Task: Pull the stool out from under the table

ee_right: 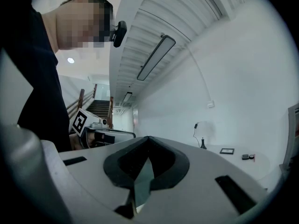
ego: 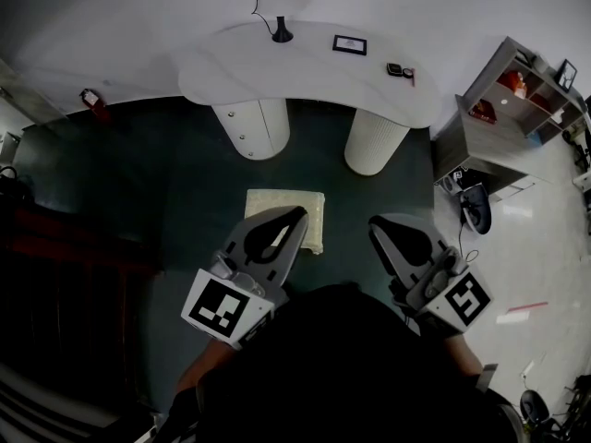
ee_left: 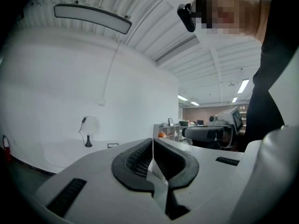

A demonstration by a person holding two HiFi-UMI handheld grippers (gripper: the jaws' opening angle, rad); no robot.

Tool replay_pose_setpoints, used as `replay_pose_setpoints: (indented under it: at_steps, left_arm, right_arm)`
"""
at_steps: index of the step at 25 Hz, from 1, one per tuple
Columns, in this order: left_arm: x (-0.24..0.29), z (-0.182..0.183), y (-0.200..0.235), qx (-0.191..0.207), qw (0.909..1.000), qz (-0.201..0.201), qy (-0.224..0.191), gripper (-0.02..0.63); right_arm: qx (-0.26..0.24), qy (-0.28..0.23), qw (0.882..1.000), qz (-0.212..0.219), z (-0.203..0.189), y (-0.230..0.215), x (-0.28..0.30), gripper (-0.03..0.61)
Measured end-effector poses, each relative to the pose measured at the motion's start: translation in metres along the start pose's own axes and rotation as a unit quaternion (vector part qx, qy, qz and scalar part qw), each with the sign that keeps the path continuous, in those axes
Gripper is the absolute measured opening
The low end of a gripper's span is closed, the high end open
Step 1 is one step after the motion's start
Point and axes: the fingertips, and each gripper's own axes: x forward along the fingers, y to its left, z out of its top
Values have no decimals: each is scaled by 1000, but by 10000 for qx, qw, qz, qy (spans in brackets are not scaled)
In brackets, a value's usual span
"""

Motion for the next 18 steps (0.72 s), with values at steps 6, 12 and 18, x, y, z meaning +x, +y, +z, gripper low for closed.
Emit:
replay_pose_setpoints:
  at_steps: [6,12,18]
  left_arm:
    - [-2,-6,7,-103,9998,142,-59,20]
    - [4,-16,16,-170,9995,226,108,20]
    - [9,-25,18,-148,9994,227,194,20]
  right_arm:
    - [88,184,9998,7,-16,-4,-1,17]
    - [84,174,9996,-193,-14,-22,-4,17]
    - [126,173,9994,-276,-21,-26,-10,17]
